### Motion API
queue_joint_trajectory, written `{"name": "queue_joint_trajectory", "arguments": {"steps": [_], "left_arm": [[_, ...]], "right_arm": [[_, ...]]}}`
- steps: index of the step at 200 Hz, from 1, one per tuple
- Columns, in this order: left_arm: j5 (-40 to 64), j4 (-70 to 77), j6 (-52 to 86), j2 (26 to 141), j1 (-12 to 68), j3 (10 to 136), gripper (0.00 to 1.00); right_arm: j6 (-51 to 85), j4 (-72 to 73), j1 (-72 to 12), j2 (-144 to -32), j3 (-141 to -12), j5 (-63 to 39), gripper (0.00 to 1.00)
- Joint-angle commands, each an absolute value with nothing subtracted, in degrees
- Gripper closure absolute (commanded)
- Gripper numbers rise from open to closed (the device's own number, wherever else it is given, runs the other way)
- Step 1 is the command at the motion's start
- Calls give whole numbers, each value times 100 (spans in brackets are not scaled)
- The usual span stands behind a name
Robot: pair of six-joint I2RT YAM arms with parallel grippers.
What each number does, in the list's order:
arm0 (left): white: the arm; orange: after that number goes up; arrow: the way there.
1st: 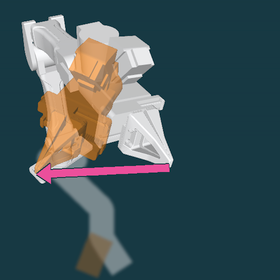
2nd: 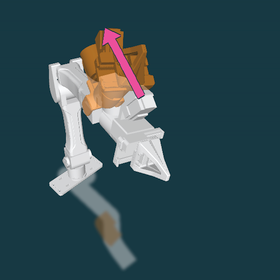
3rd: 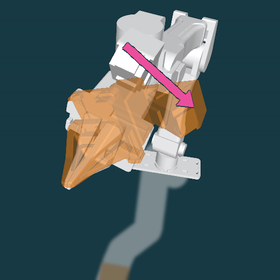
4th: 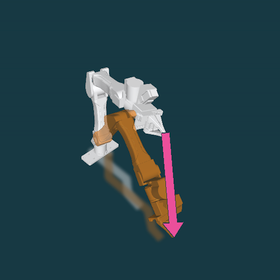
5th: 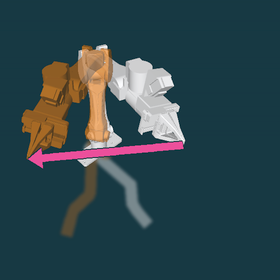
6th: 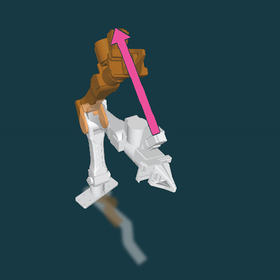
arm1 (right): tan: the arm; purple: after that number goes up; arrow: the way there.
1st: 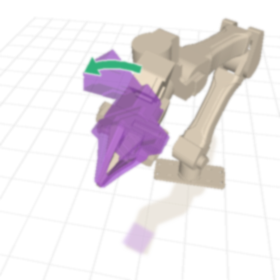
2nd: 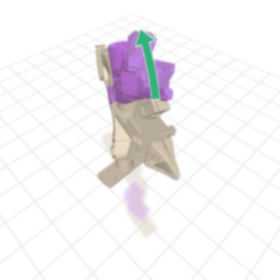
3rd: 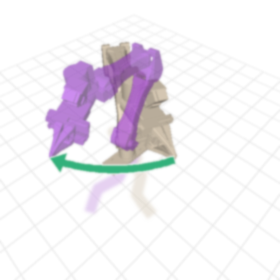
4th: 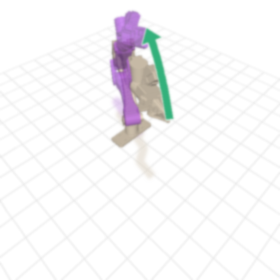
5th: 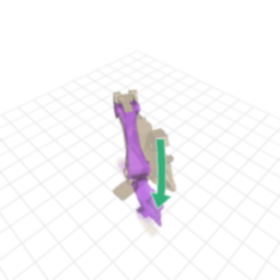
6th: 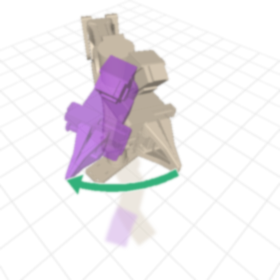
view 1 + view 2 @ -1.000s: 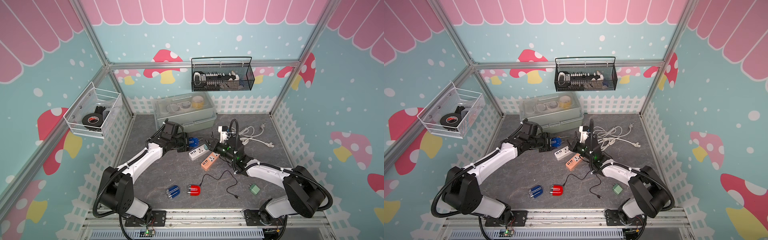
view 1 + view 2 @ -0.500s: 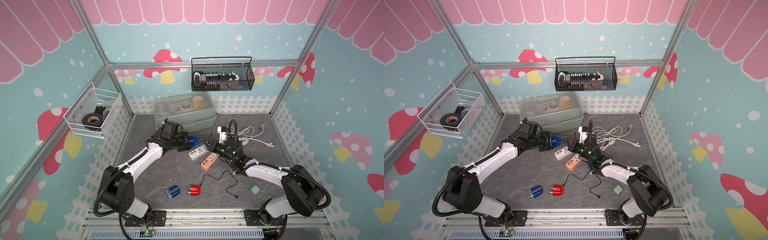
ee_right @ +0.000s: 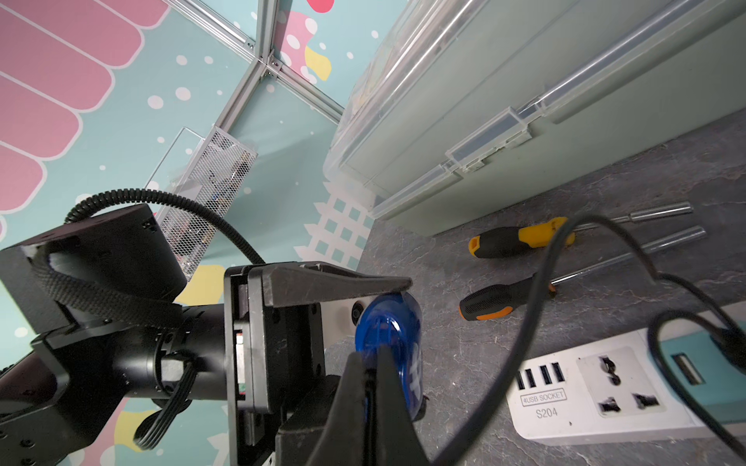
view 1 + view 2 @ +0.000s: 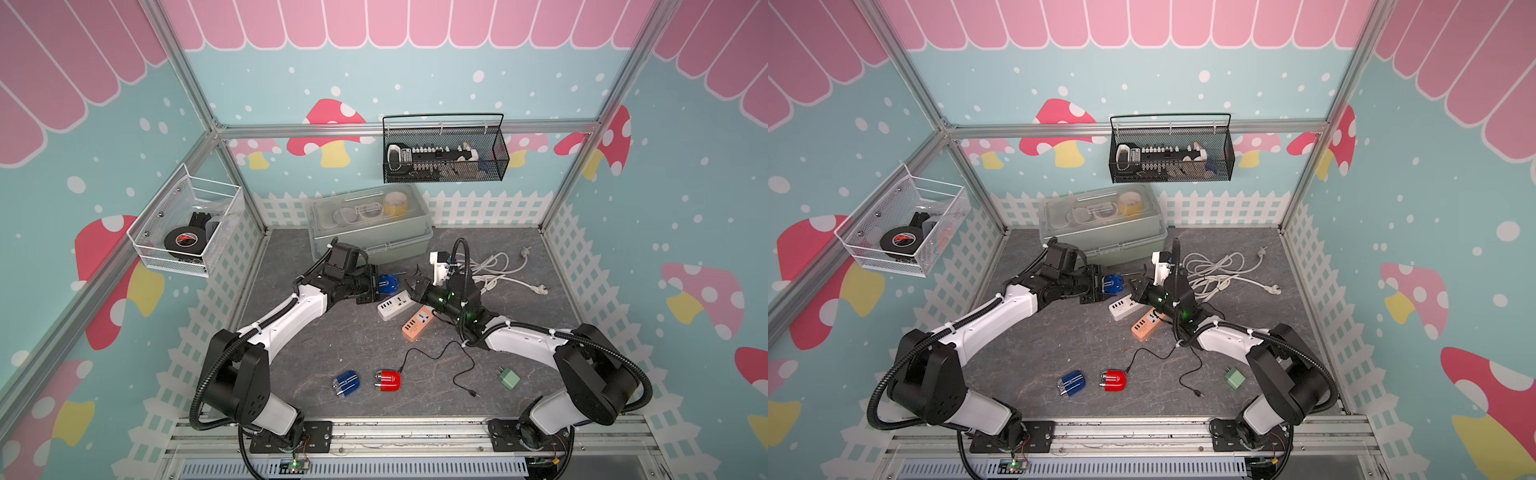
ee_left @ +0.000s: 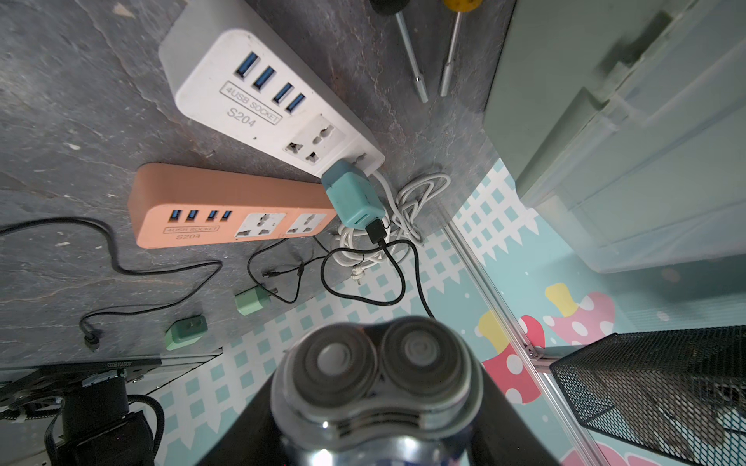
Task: Charge the electric shaver
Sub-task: Insert the charging cable into the electric shaver.
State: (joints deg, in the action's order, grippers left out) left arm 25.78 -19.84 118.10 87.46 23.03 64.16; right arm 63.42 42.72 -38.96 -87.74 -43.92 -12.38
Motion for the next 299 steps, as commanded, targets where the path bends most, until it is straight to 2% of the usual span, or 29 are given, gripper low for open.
{"name": "queue_joint_trajectory", "arguments": {"steps": [1,299], "left_arm": [[2681,-1872,12213,8780,2320,6421,100],[2750,-1842,12203,8842,2320,6476,100]], "right_arm": [[6231,4474,-3950,-8820,-4407,-1213,100],[6293,4570,-4026,-9044,-4136,-1142,100]]}}
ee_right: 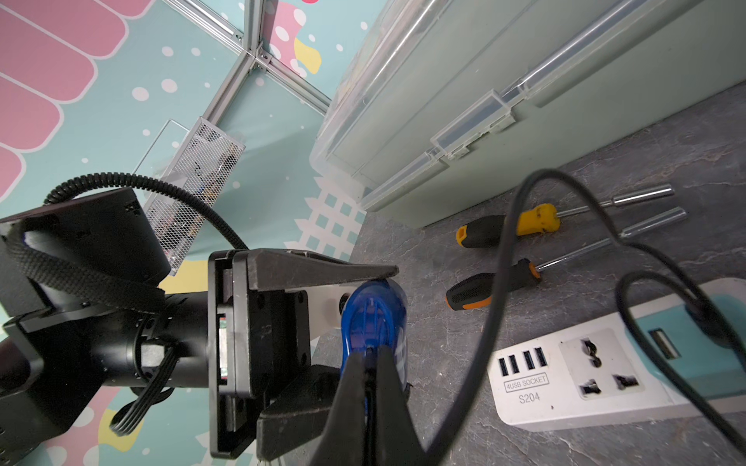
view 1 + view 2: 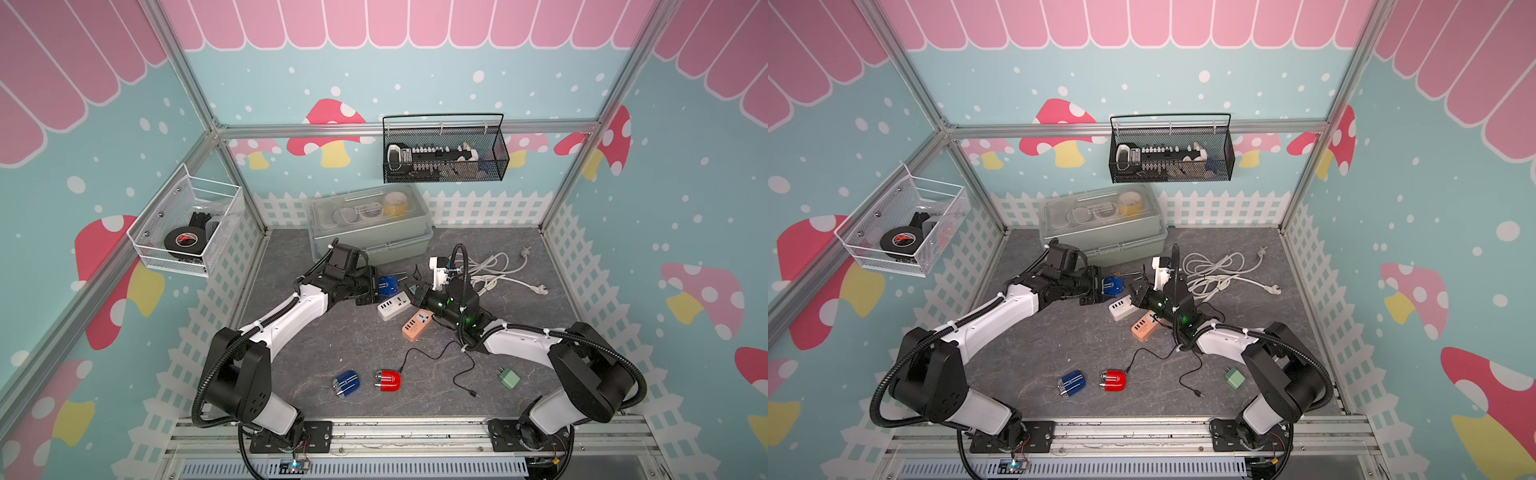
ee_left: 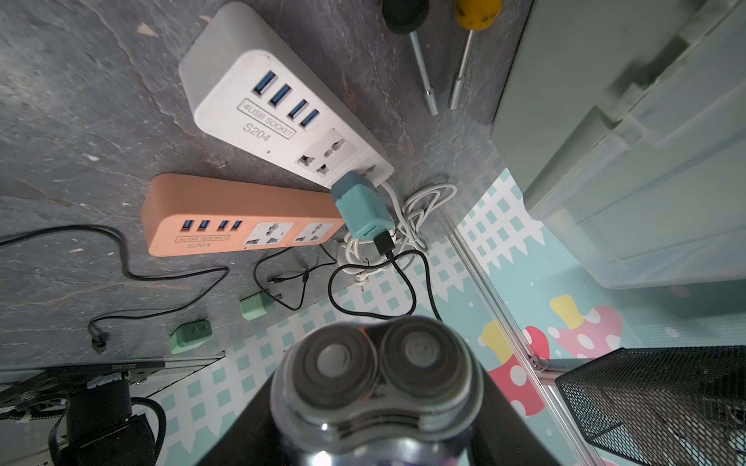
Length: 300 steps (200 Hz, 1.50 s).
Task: Charge the electric shaver
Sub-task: Insert the charging cable into the electric shaver.
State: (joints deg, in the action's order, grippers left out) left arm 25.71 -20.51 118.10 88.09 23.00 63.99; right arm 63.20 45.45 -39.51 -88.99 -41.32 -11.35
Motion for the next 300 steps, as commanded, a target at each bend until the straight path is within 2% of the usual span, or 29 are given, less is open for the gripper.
{"name": "queue_joint_trajectory", "arguments": {"steps": [1,114,300], "left_arm": [[2751,-1840,12201,8842,2320,6477,100],[2753,-1828,12275,8807,2487,6472,100],[2881,-477,13199,8768,2795,6508,100]], "right_arm": [[6293,4570,-4026,-9044,-4138,-1142,100],[6224,4512,-3975,-9116,-4306,-1046,100],[6499,5031,-4191,-10116,-4646,-1643,100]]}}
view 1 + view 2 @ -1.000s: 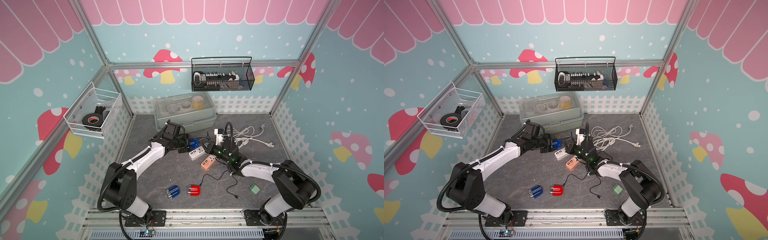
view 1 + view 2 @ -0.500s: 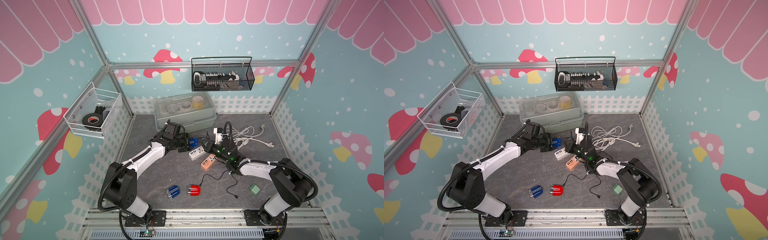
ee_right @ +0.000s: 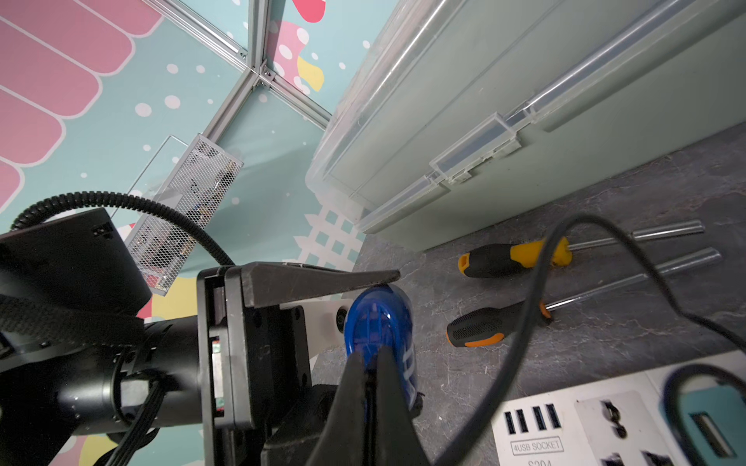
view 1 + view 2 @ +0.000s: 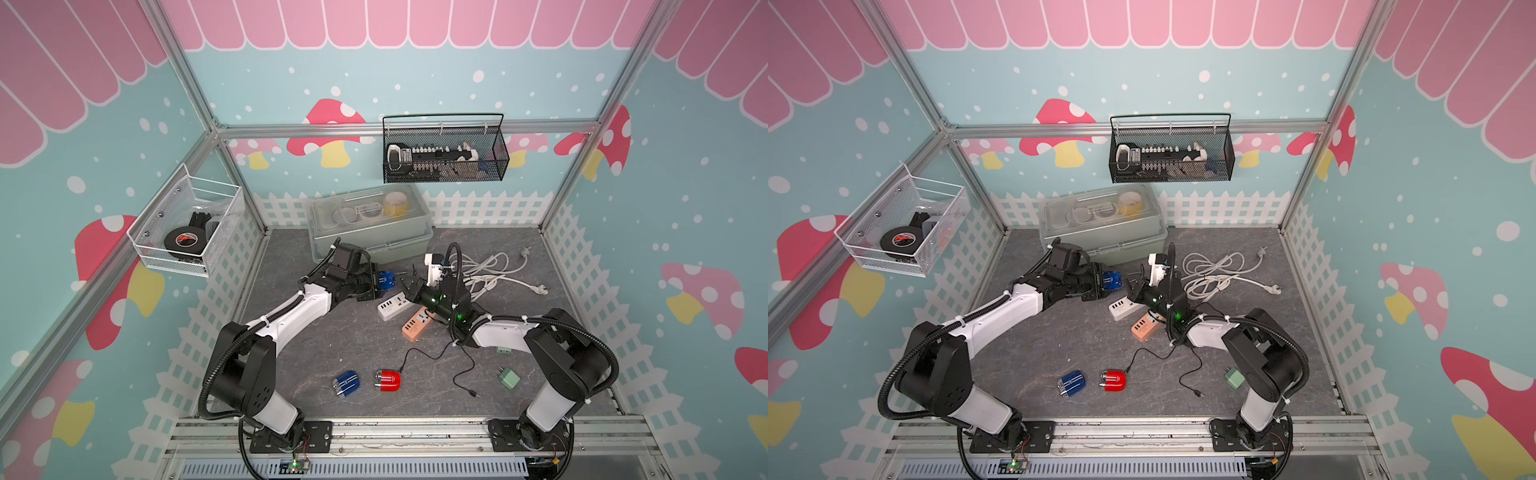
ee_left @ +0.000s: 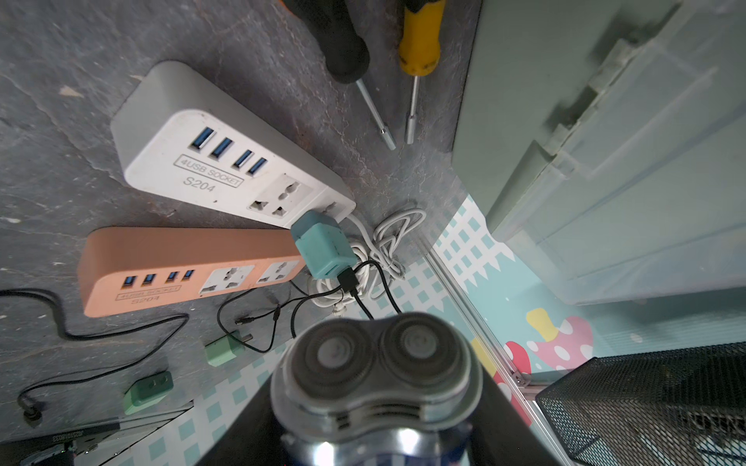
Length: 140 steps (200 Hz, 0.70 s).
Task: Charge the electric shaver
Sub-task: Insert the charging cable into the electric shaver, then place the electric shaver at the center of the board.
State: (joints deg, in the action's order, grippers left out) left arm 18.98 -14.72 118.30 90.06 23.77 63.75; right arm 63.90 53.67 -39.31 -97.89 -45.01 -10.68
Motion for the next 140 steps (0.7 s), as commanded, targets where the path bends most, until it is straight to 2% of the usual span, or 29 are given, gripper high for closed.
{"name": "queue_joint_trajectory", "arguments": {"steps": [1,16,30,78,112,140], "left_arm": [[2869,-480,13196,8761,2795,6511,100],[2750,-675,13123,8628,2765,6423,100],[2593,-998,12968,8459,2671,6325,100],[1803,-1336,12632,8234,2268,6073,100],[1702,-1076,12535,8485,2115,6142,100],[1654,-1485,12174,8407,1966,6124,100]], "right_arm": [[6502,5025,-4192,-10116,-4644,-1639,100],[6525,4870,-4184,-9999,-4595,-1556,99],[6509,4387,-4175,-9665,-4573,-1418,74],[6231,1623,-3839,-8389,-5025,-1649,38],[6123,140,-3489,-7865,-5367,-2300,29],[5793,-775,-3288,-7366,-5659,-2342,25]]}}
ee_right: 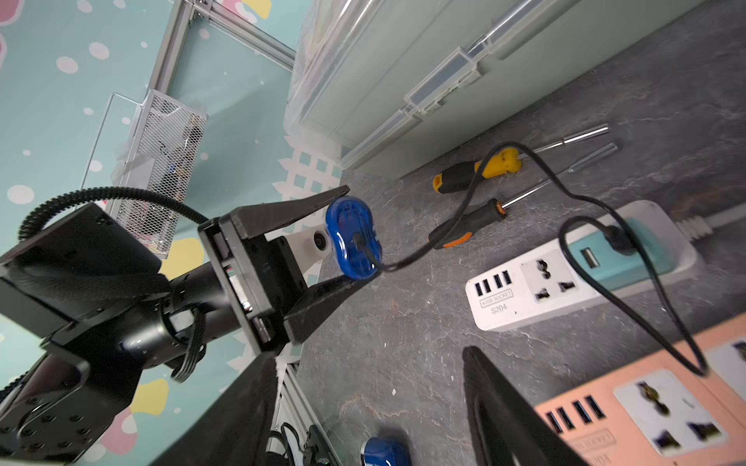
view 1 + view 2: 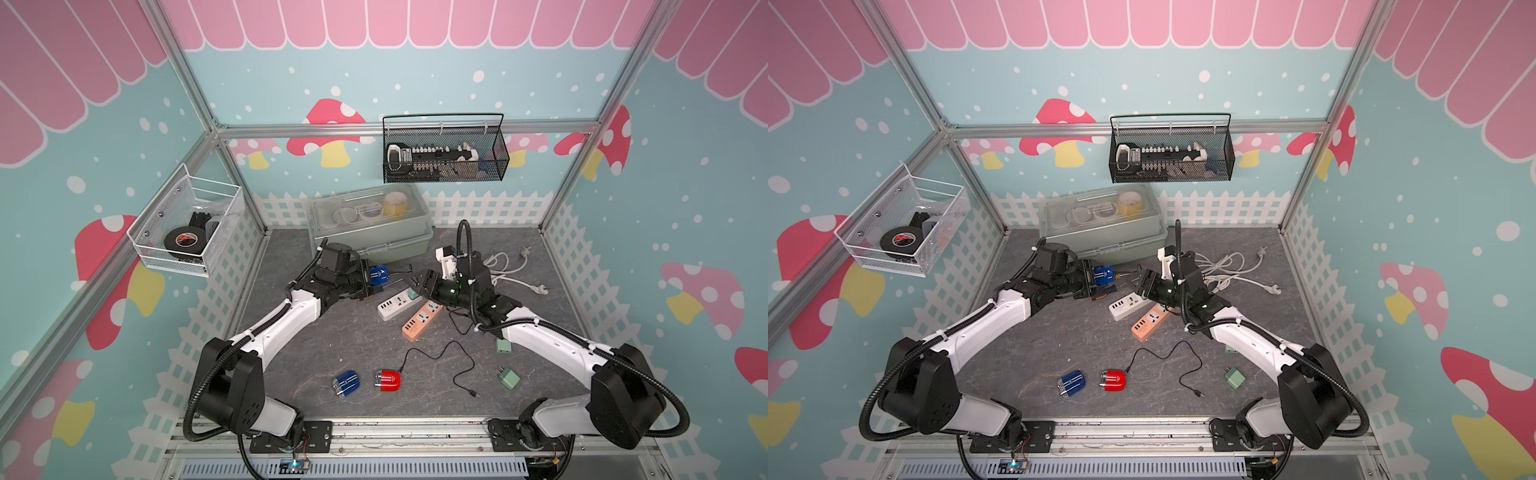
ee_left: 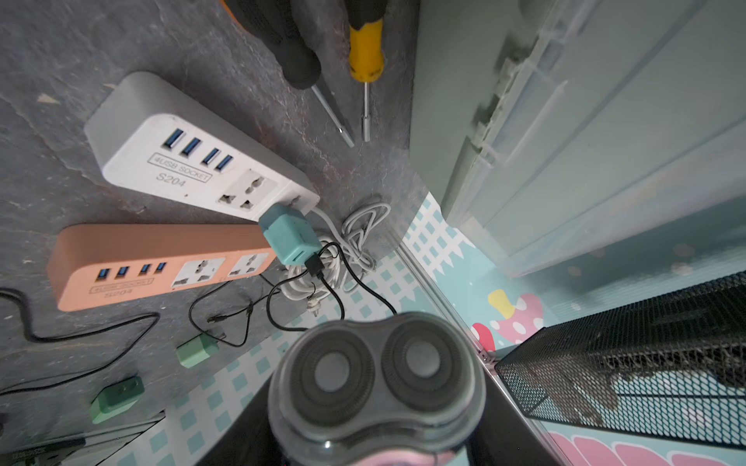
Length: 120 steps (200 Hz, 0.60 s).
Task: Charge the electric shaver
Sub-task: Place the electric shaver at the center of the board.
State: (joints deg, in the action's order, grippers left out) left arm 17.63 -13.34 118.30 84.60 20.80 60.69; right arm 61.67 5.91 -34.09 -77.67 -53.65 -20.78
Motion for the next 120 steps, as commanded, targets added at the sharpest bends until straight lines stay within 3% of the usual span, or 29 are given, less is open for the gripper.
{"name": "queue_joint_trajectory", "arguments": {"steps": [1,73,120], "left_arm": [[1649,-1516,12156,8400,1959,6125,100],[1301,-2719,11157,7483,1226,5135,100],[1049,-2180,10797,8094,711,5064,100]], "right_arm": [[5779,-805,-3279,-7348,-5673,-2336,25],[5177,-1610,-2834,-6821,-5852,-2218,25],[5188,-1418,-2838,-6884,-5846,-2431,25]]}}
